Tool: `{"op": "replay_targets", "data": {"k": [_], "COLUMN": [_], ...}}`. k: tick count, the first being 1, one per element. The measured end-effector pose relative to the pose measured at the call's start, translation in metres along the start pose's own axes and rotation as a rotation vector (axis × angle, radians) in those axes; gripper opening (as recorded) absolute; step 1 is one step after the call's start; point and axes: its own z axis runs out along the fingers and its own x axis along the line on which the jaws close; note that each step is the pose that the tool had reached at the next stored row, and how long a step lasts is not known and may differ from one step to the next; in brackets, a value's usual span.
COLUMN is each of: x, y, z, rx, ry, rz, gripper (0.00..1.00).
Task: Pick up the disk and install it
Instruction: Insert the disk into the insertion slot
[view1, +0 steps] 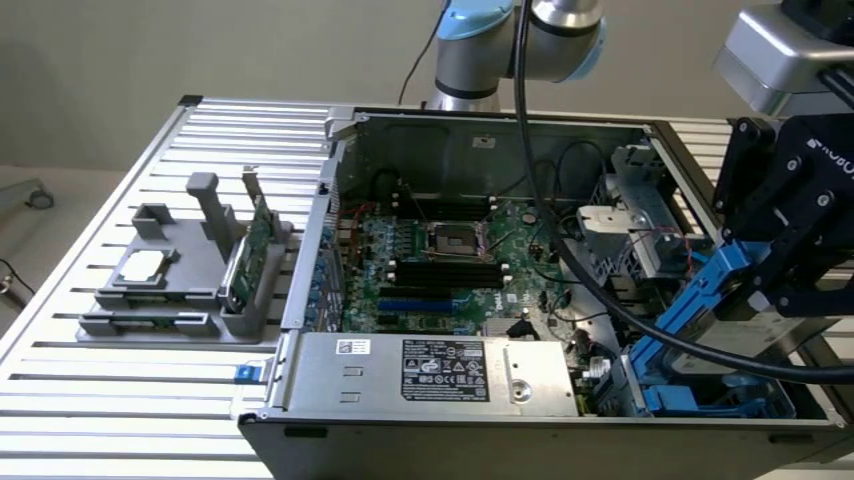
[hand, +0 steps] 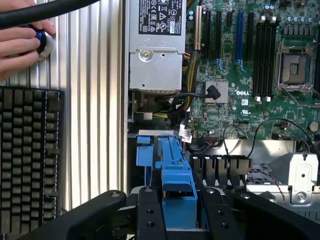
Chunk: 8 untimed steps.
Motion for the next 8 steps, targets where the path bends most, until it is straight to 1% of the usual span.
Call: {"op": "replay_targets", "data": {"k": [8], "x": [0.0001], "y": [0.0000], "z": [0.0042], "rx": [0.0000], "ry": [-0.0022], "rz": [0.000], "gripper": [0.33]}}
